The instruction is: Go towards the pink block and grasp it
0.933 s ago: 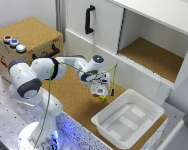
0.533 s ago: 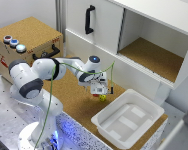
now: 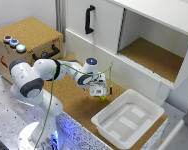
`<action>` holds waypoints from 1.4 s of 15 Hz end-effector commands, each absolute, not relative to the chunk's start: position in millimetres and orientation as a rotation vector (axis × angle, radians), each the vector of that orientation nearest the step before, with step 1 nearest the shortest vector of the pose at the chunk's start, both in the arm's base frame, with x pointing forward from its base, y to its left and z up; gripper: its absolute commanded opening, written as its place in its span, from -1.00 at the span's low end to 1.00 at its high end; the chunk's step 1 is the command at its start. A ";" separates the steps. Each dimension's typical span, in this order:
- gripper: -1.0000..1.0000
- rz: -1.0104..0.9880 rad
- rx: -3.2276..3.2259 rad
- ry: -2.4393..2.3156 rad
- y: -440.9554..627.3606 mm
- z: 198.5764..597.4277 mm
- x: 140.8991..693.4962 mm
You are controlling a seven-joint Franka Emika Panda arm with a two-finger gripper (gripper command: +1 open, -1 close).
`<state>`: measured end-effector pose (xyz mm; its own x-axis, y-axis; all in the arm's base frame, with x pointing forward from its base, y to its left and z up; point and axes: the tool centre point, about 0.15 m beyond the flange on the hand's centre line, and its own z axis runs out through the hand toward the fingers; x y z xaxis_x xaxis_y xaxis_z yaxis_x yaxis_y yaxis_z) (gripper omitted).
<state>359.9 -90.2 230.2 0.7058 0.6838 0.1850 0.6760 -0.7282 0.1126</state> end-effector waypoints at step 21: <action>-1.00 0.428 2.916 0.972 -87.0 283.3 391.1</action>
<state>384.9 -95.6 237.1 0.7546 0.6185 0.2193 0.6029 -0.7853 0.1408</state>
